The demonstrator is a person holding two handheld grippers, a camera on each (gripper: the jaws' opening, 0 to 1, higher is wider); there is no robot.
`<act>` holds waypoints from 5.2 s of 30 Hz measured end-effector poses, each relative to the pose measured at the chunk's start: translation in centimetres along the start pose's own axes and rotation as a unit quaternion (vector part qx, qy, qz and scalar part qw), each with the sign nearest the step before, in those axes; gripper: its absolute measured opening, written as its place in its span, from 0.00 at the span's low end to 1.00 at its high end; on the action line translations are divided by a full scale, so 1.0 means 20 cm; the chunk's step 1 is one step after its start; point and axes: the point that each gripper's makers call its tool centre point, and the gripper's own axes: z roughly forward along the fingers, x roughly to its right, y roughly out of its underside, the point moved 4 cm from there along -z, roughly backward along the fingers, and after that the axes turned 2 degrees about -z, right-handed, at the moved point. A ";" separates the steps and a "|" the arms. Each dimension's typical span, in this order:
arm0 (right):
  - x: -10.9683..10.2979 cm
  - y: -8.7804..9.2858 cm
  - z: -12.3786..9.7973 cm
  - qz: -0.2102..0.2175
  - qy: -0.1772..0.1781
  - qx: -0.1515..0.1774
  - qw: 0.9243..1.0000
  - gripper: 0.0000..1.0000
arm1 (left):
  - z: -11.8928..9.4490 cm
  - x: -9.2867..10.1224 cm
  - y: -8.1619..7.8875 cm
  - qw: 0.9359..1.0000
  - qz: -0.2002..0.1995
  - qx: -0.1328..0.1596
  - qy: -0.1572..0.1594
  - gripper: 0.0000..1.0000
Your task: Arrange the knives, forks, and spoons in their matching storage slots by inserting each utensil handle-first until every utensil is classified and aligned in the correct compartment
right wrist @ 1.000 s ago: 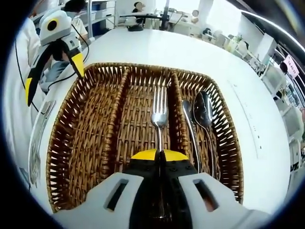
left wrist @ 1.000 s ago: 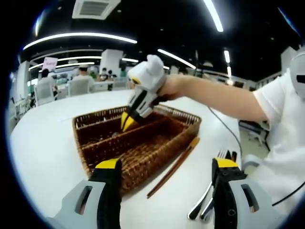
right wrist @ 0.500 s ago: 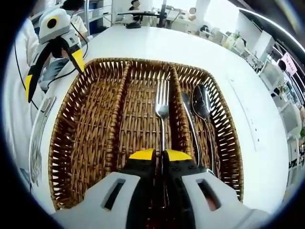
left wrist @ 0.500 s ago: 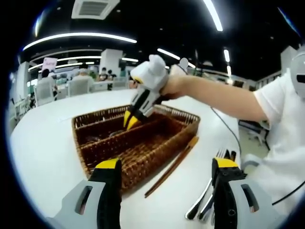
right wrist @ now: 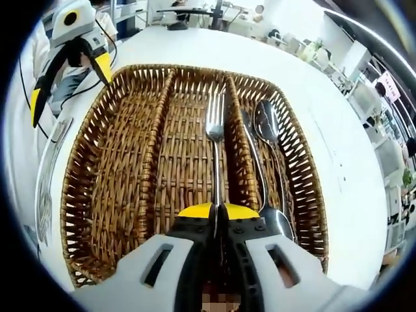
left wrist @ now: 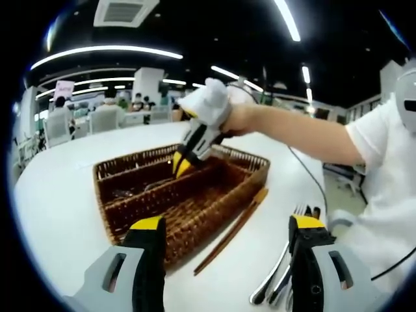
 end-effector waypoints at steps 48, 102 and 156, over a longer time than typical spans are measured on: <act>-0.13 0.02 -0.23 0.074 0.040 0.088 0.993 0.18 | 0.08 0.08 -0.04 1.000 0.018 -0.011 0.020 0.75; -0.42 0.09 -0.47 0.100 0.078 0.162 0.979 0.27 | 0.19 0.22 -0.06 0.996 0.064 -0.039 0.052 0.61; -0.68 0.09 -0.60 0.101 0.087 0.216 0.967 0.32 | 0.25 0.43 0.08 0.959 0.184 -0.165 0.136 0.30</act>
